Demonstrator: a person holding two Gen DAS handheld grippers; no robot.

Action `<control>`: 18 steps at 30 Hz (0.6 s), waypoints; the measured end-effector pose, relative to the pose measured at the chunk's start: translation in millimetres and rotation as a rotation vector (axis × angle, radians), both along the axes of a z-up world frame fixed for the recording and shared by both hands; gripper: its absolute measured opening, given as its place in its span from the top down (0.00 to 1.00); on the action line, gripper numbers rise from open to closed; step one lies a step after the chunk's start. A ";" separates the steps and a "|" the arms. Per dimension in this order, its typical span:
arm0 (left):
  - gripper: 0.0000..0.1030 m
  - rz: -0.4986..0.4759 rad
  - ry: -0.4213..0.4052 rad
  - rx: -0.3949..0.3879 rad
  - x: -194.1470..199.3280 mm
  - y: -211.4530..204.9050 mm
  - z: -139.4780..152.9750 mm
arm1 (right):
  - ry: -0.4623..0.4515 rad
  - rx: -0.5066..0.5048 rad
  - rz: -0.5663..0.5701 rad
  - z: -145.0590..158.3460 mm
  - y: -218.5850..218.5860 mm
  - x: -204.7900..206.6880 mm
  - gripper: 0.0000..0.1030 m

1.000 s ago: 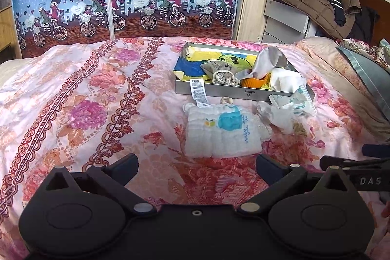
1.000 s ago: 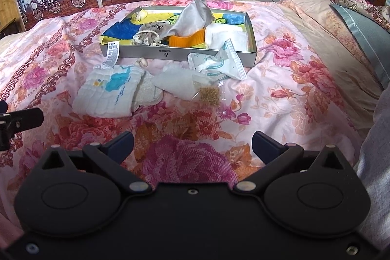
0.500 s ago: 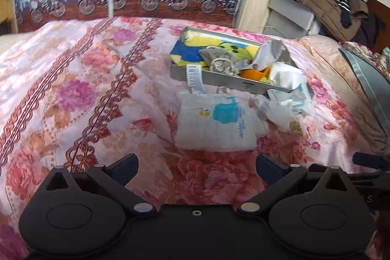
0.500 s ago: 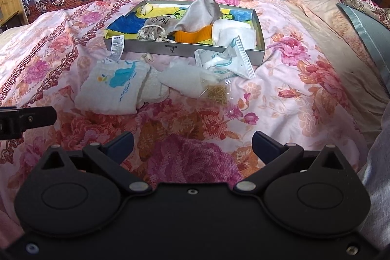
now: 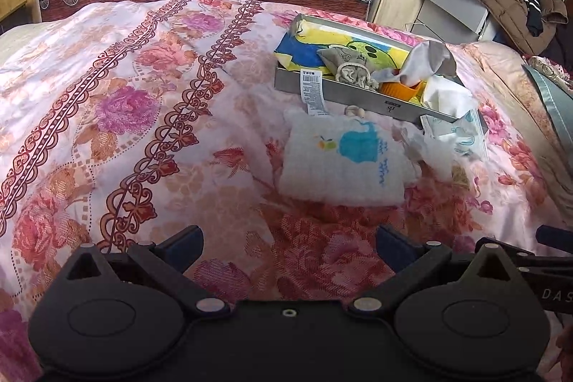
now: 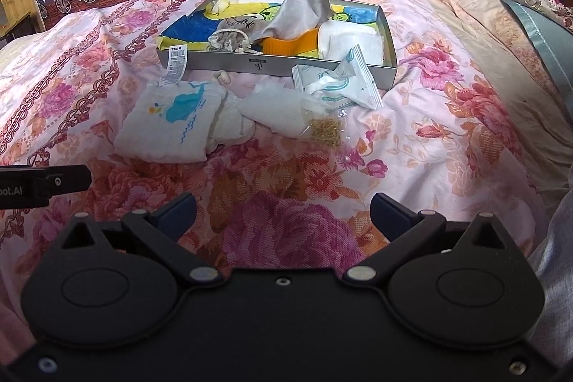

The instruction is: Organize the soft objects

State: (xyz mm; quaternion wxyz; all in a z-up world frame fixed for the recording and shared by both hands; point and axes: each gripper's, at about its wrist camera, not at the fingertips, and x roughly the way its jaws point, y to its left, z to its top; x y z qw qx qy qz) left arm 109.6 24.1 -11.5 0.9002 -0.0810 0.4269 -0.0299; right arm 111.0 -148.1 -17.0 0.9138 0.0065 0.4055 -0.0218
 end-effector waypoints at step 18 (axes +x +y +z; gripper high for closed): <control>0.01 -0.018 -0.073 0.080 -0.4 -6.3 1.6 | 0.024 0.035 0.050 -4.2 -36.0 46.3 0.00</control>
